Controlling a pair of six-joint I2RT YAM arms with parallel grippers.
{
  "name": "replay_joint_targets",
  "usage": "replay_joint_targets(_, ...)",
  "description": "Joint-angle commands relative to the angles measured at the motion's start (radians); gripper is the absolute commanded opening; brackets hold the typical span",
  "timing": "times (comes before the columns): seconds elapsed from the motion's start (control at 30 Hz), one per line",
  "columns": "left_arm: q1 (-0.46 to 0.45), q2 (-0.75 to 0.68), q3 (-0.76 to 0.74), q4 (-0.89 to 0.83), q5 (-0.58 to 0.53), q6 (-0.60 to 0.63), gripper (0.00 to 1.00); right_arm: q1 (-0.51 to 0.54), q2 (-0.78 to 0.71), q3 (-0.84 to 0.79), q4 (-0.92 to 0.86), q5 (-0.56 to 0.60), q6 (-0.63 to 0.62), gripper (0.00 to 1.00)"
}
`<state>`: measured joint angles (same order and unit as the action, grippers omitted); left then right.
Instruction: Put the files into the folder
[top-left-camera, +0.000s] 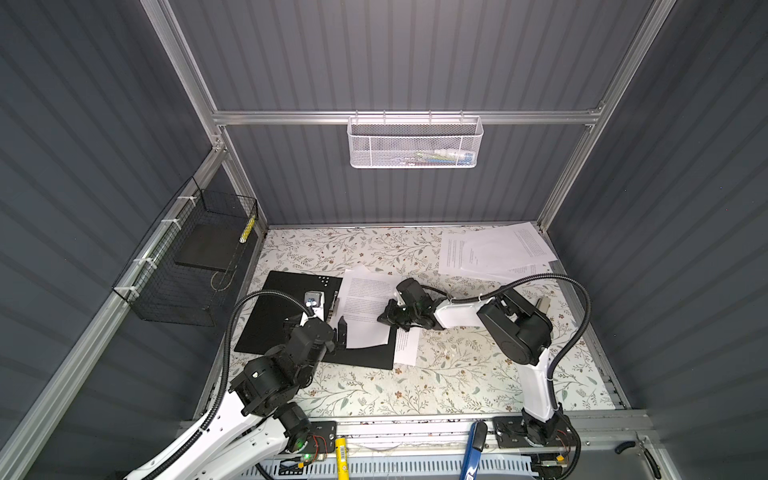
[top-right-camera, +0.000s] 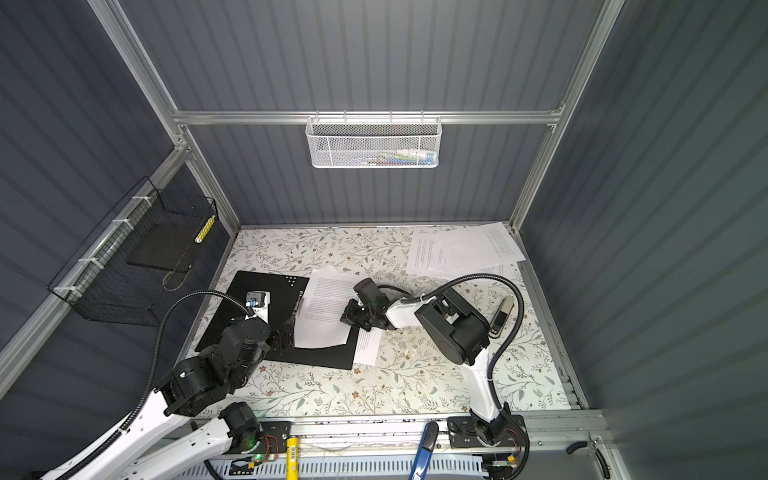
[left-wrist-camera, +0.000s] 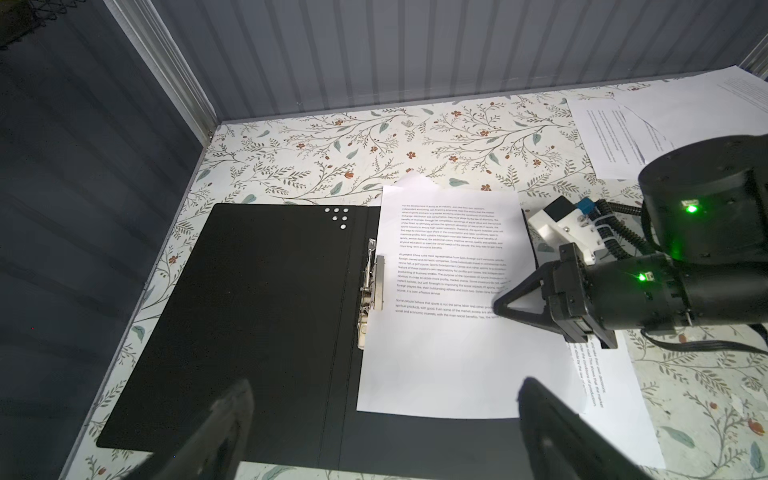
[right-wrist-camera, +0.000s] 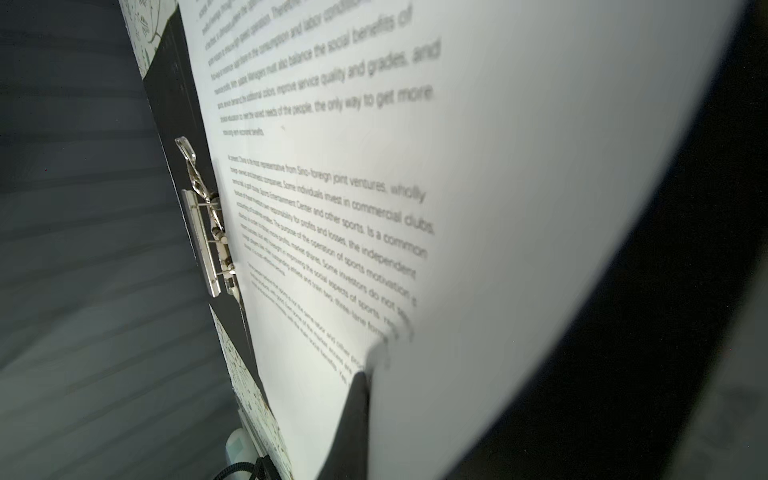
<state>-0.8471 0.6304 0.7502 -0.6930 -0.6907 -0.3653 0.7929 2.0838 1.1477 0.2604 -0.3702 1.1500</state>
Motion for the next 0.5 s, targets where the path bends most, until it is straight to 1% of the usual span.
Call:
replay_joint_targets(0.0,0.007,-0.009,-0.006,0.010,0.014,0.018,1.00,0.018,-0.017,-0.023,-0.006,0.023,0.018,0.00)
replay_joint_targets(0.17,0.008,-0.011,-0.003,0.009,0.020,0.019,1.00,0.022,-0.038,-0.058,0.001,0.024,0.014,0.00)
replay_joint_targets(0.37,0.008,-0.013,-0.004,0.009,0.030,0.020,1.00,0.023,-0.050,-0.066,-0.030,0.024,-0.022,0.00)
replay_joint_targets(0.47,0.007,-0.012,-0.003,0.009,0.033,0.019,1.00,0.025,-0.055,-0.068,-0.035,0.024,-0.022,0.00)
